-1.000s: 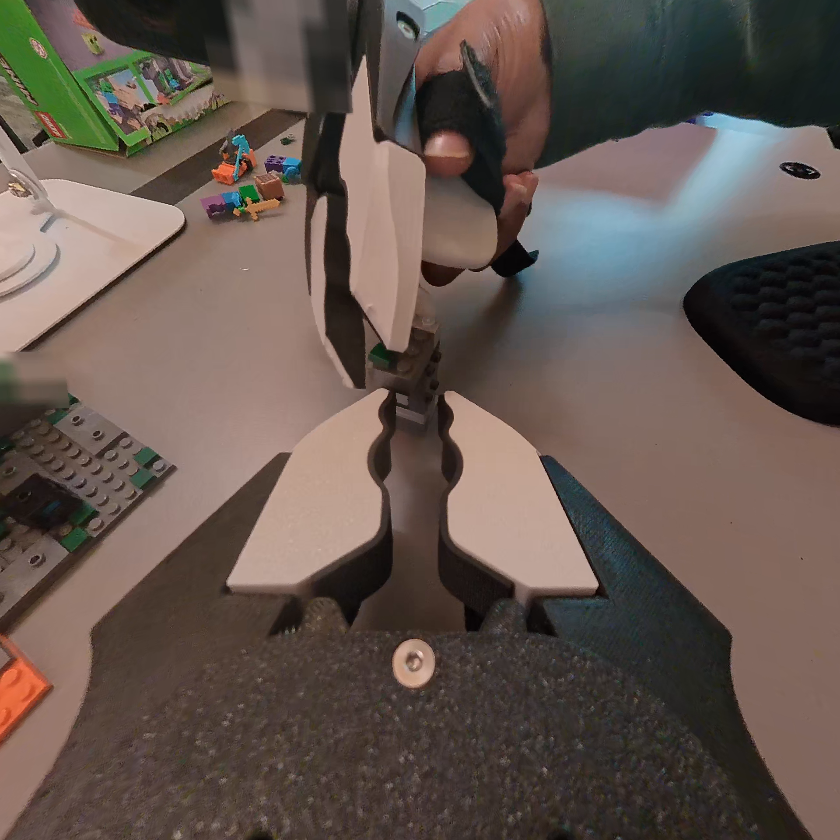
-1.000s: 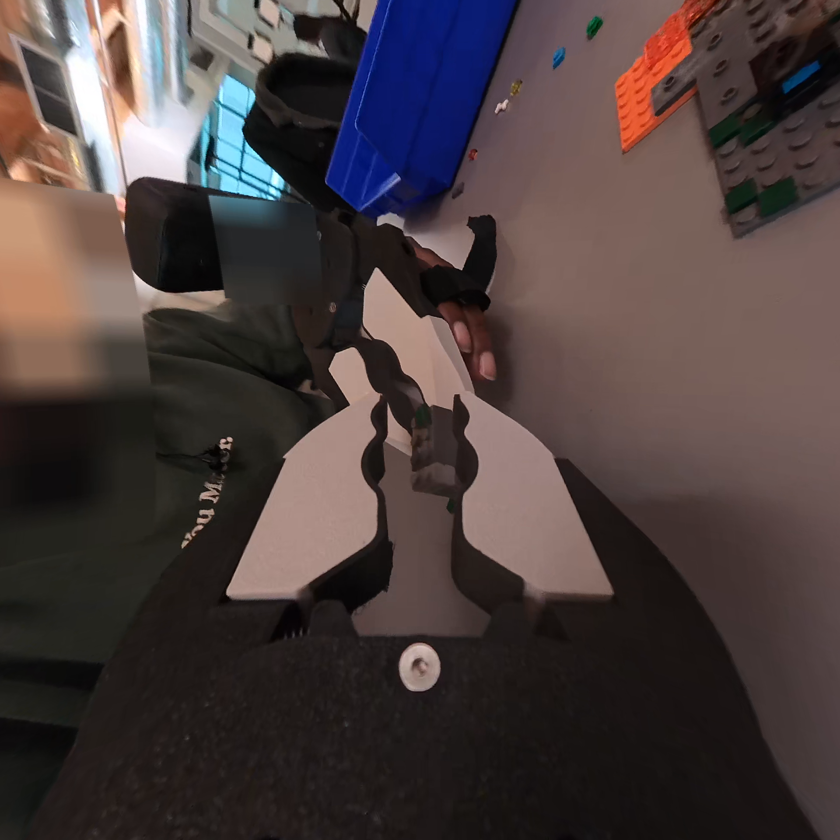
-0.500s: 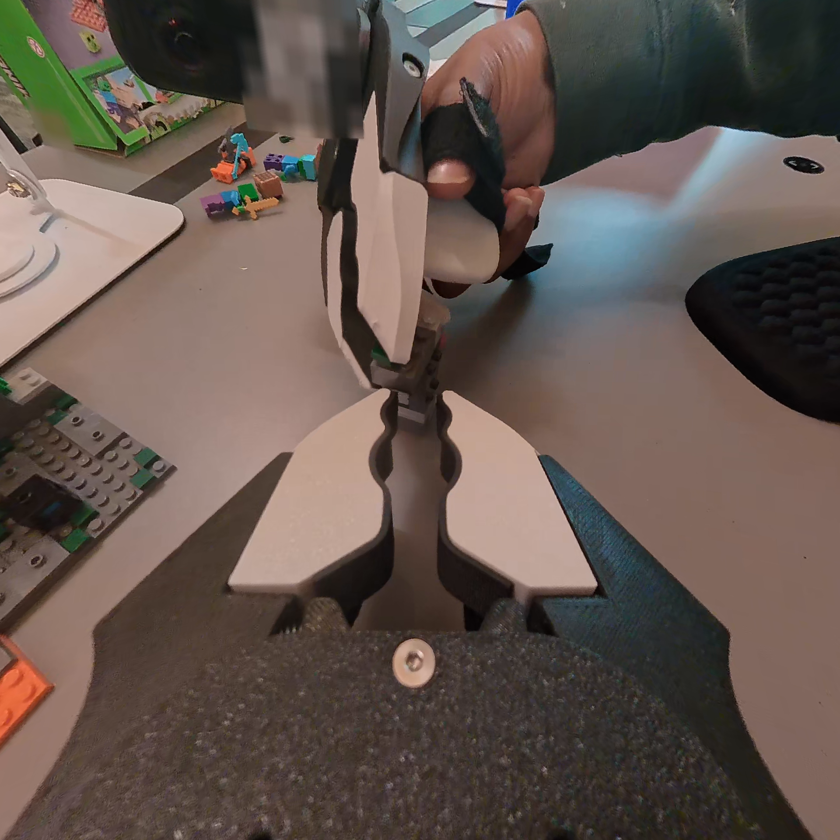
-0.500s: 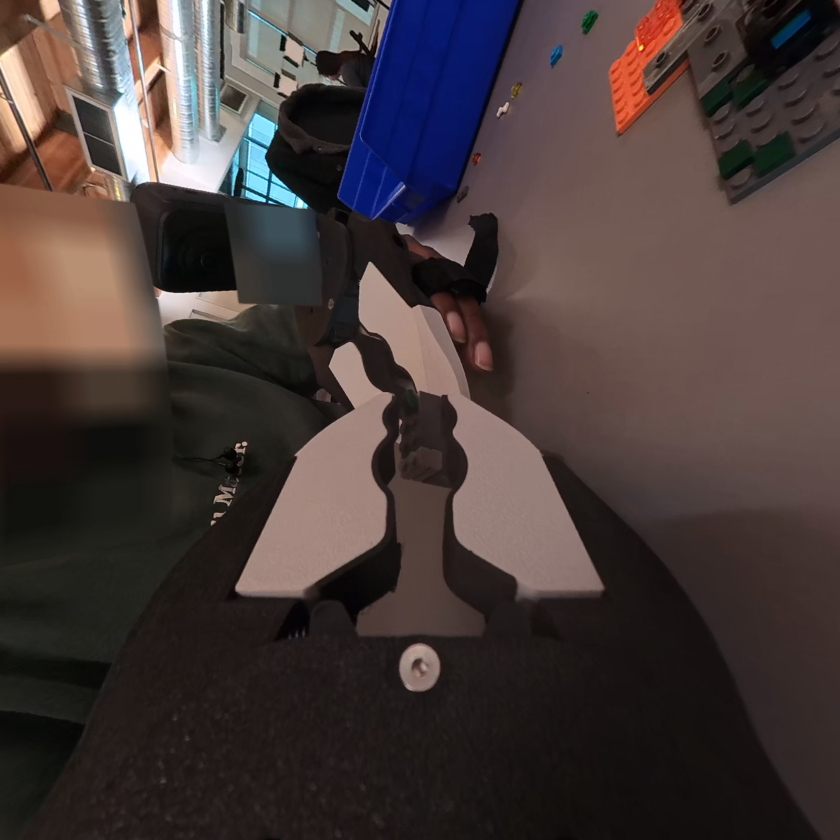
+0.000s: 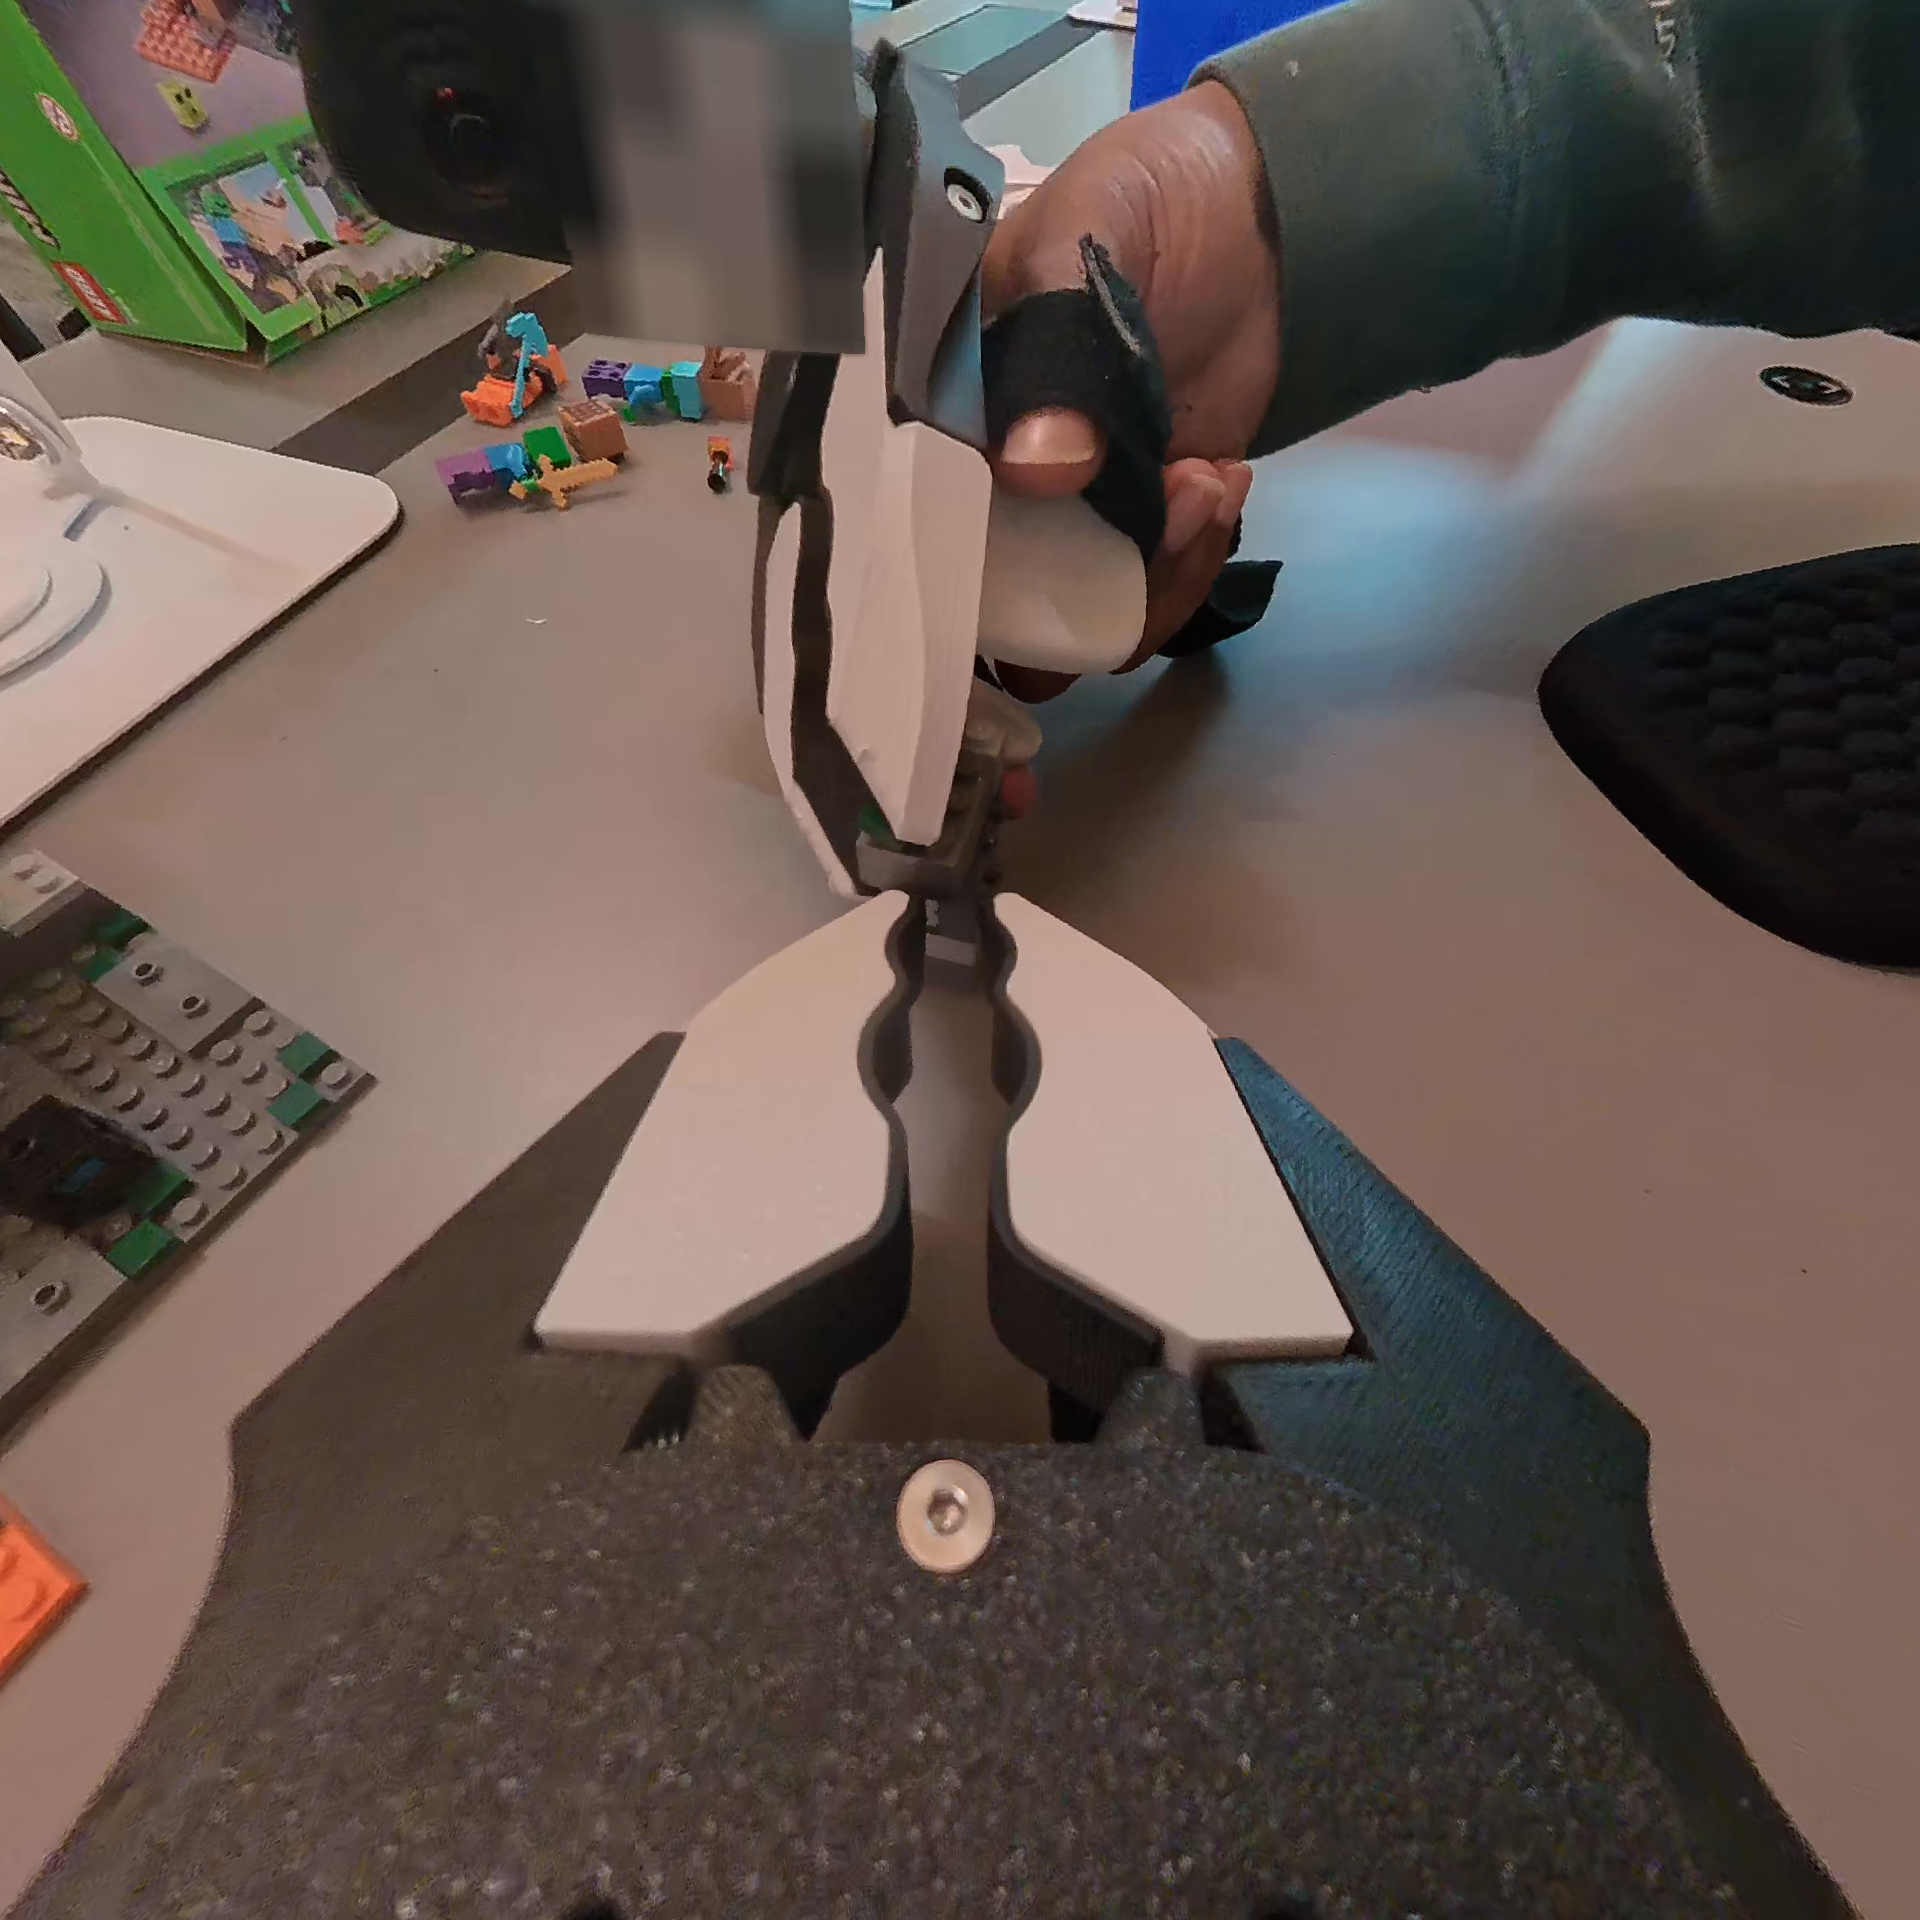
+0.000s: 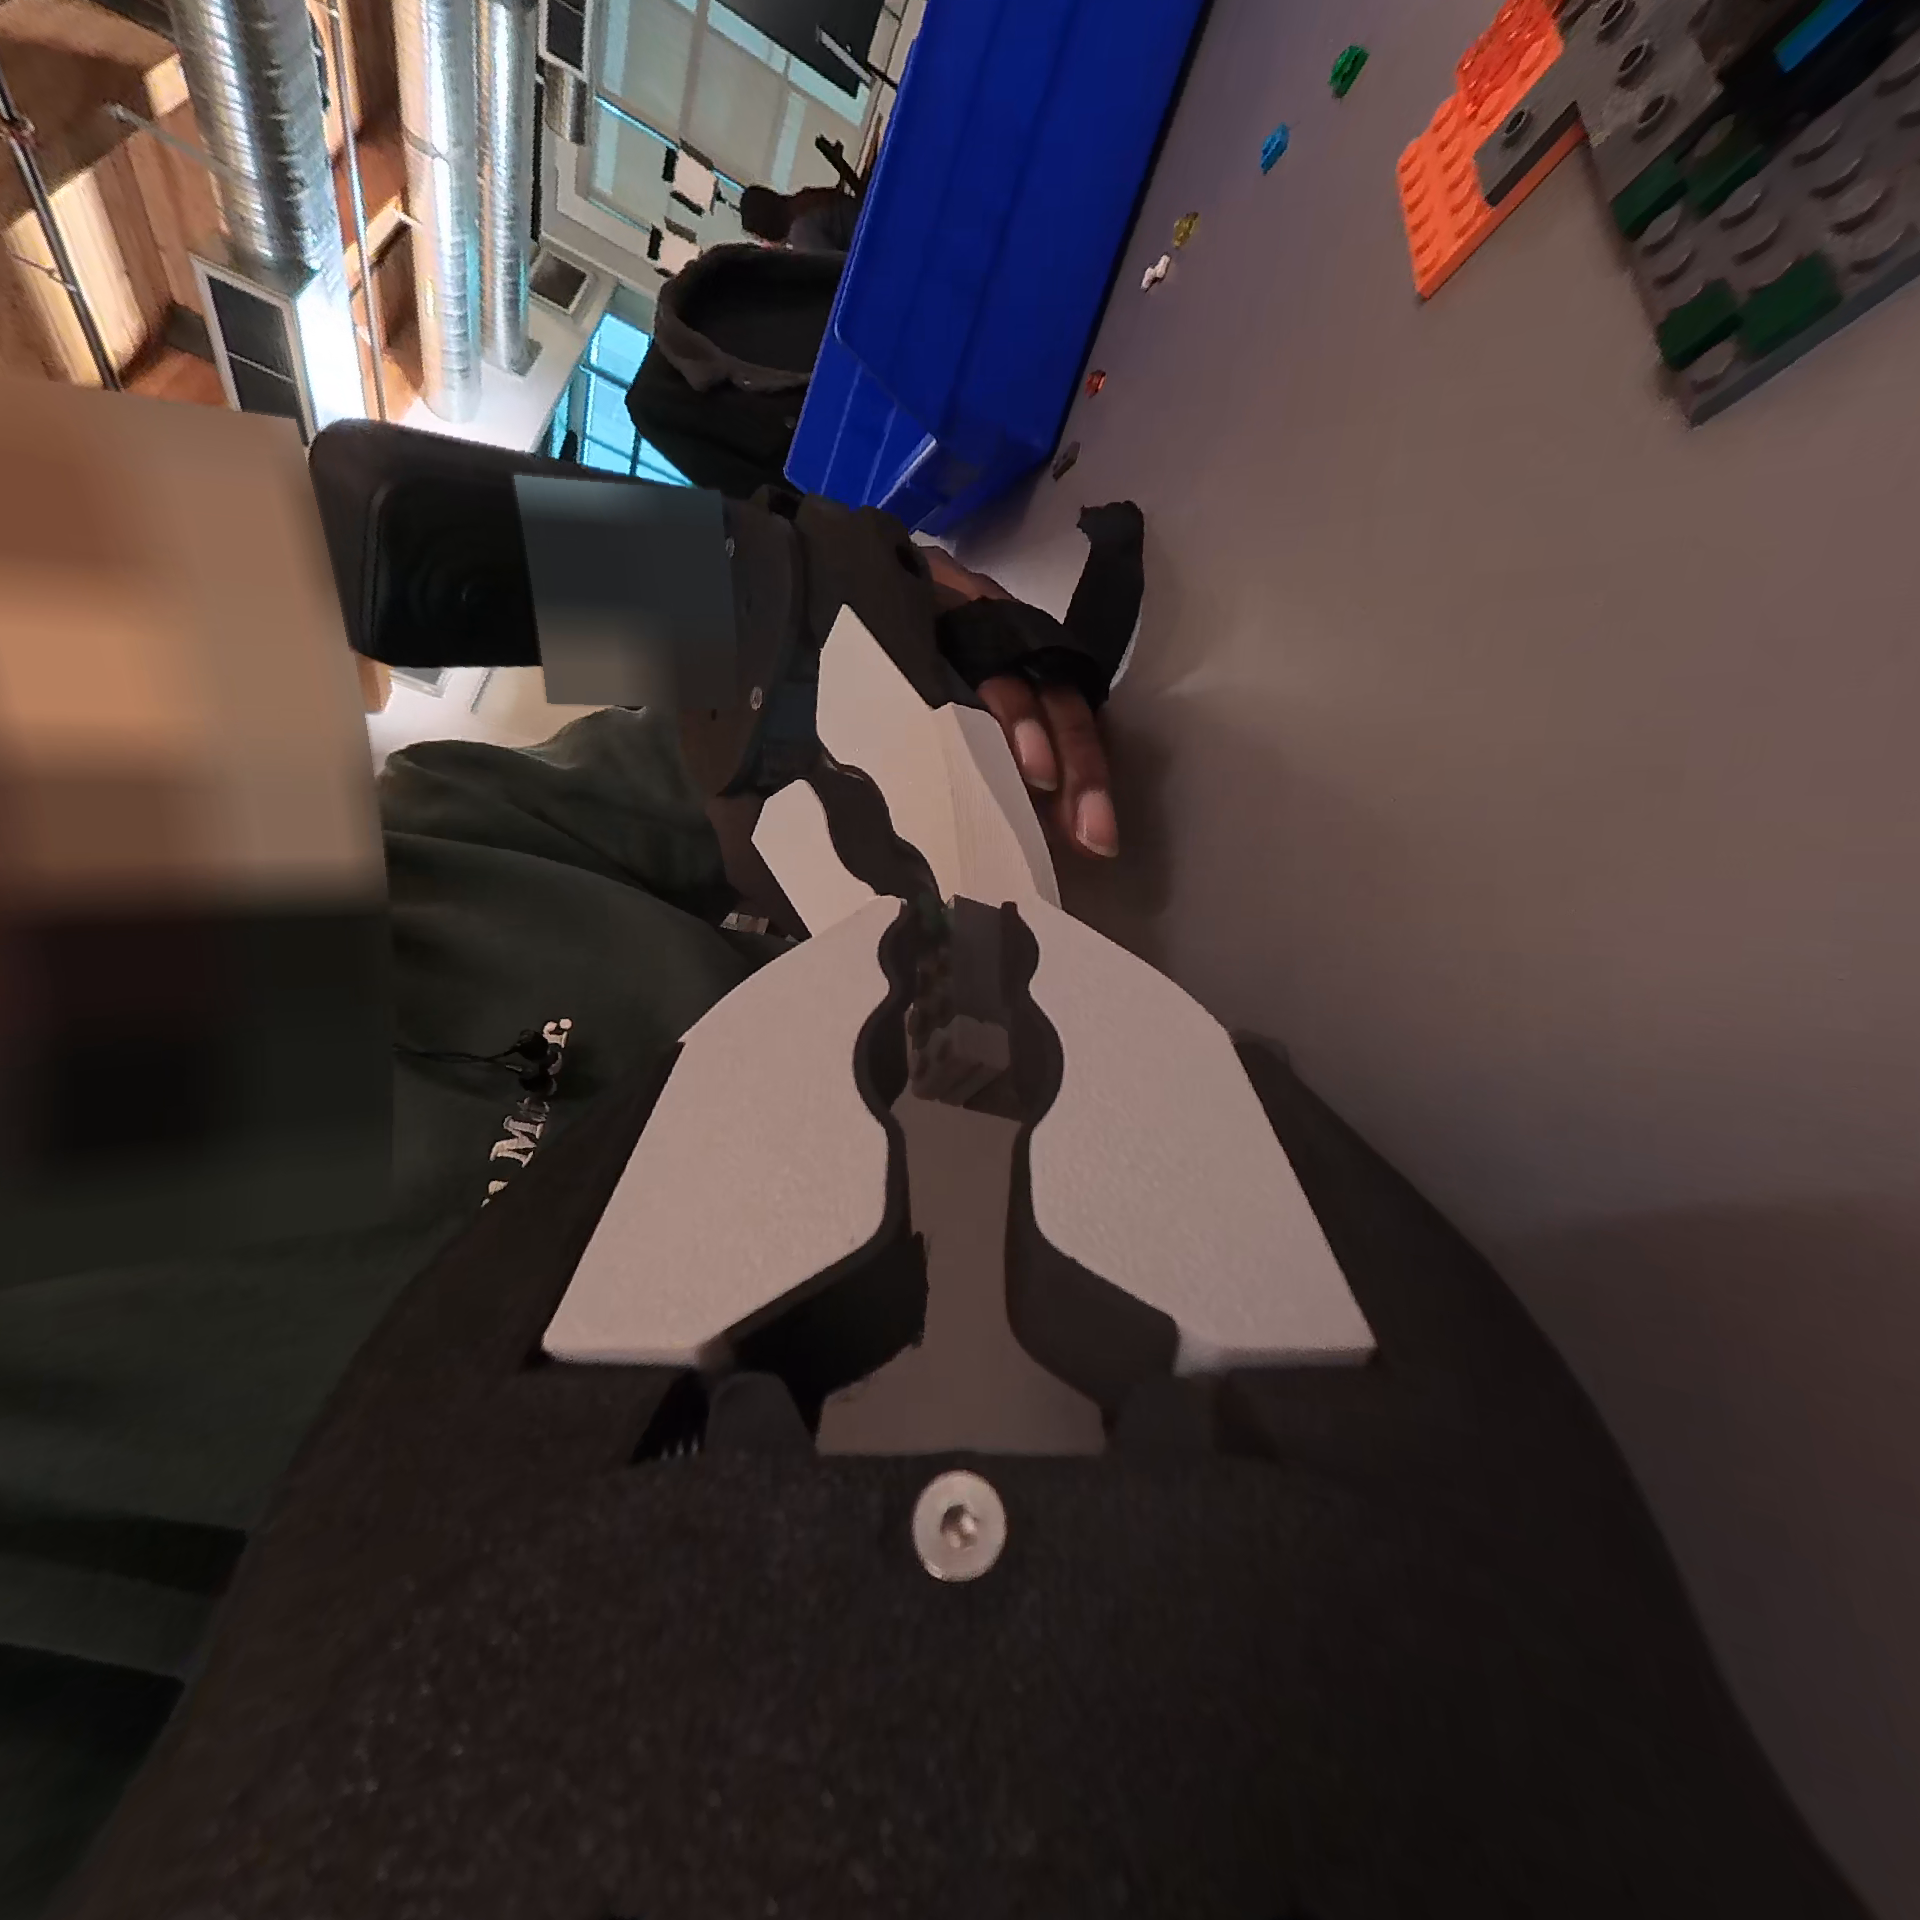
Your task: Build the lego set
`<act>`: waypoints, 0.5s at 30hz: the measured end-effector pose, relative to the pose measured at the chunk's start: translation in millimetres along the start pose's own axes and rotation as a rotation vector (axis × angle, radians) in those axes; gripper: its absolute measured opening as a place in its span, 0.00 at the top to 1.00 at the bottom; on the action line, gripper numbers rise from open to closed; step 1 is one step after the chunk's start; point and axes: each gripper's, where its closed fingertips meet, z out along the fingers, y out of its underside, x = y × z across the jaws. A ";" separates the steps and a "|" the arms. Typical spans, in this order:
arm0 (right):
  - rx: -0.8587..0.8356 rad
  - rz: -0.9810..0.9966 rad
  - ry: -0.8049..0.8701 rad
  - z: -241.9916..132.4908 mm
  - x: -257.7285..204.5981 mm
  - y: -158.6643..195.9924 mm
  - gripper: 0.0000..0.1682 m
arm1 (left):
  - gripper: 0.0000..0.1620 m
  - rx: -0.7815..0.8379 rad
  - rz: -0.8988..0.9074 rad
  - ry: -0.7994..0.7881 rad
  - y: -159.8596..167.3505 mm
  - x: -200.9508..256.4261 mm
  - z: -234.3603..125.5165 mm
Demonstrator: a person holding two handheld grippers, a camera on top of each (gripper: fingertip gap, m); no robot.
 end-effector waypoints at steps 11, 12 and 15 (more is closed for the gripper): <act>0.071 -0.001 -0.011 -0.7 -7.0 0.9 0.92 | 0.97 0.038 -0.002 0.008 -5.6 2.2 -3.0; 0.079 -0.013 -0.010 -0.7 -8.3 0.8 0.92 | 0.97 0.043 -0.002 0.010 -6.4 2.7 -3.2; 0.108 -0.059 0.005 -0.7 -11.6 -0.2 0.92 | 0.96 0.052 0.002 0.009 -7.9 2.9 -3.9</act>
